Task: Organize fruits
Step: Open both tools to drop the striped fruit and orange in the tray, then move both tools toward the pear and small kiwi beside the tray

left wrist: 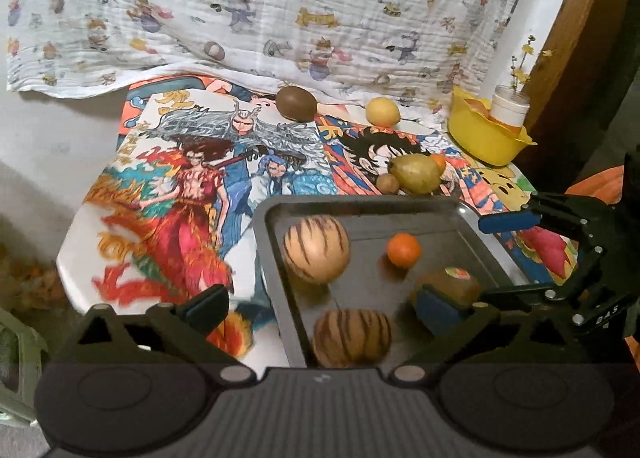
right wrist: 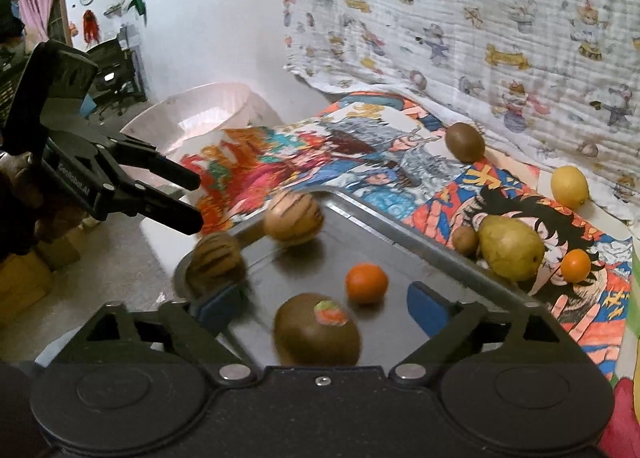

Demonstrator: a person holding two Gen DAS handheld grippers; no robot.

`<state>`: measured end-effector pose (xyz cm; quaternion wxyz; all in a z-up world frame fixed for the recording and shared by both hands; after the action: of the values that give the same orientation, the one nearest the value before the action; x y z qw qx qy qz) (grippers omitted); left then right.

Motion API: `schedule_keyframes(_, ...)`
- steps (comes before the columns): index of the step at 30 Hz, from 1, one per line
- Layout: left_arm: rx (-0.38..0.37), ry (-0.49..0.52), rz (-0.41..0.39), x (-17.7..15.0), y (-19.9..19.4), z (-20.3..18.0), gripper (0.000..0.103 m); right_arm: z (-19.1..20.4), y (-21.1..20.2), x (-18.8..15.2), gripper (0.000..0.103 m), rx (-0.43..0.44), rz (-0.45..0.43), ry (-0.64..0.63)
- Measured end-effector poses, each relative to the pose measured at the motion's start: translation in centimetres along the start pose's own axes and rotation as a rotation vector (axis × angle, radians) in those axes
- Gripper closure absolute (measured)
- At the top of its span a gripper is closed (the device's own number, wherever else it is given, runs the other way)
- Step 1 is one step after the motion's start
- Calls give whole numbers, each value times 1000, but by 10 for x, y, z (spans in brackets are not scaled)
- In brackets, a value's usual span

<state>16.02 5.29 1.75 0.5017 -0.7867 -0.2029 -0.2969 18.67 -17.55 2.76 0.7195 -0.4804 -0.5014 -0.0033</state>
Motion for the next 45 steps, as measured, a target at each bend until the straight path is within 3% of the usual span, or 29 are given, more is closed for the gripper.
schedule_keyframes(8, 37, 37, 59, -31, -15, -12, 1, 16, -20, -25, 1, -19, 35, -28)
schedule_keyframes(18, 121, 102, 158, -51, -14, -30, 1, 0, -30, -52, 1, -152, 59, 23)
schedule_keyframes(27, 167, 112, 124, -20, -18, -35, 1, -28, -33, -56, 1, -253, 25, 72)
schedule_keyframes(45, 210, 94, 82, 54, 5, -29, 1, -76, -9, -36, 1, -256, -2, 114)
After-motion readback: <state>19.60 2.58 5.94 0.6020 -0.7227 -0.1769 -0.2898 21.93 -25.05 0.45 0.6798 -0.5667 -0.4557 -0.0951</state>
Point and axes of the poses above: each gripper's, at about its wrist camera, not at the fingertips, and y roughly the way its jaws point, z to its left, x to its top, the point moved 2 cm from there along y, roughly the way its jaws point, and after that the axes turned 4 degrees about -x, right-handed, at the moved point
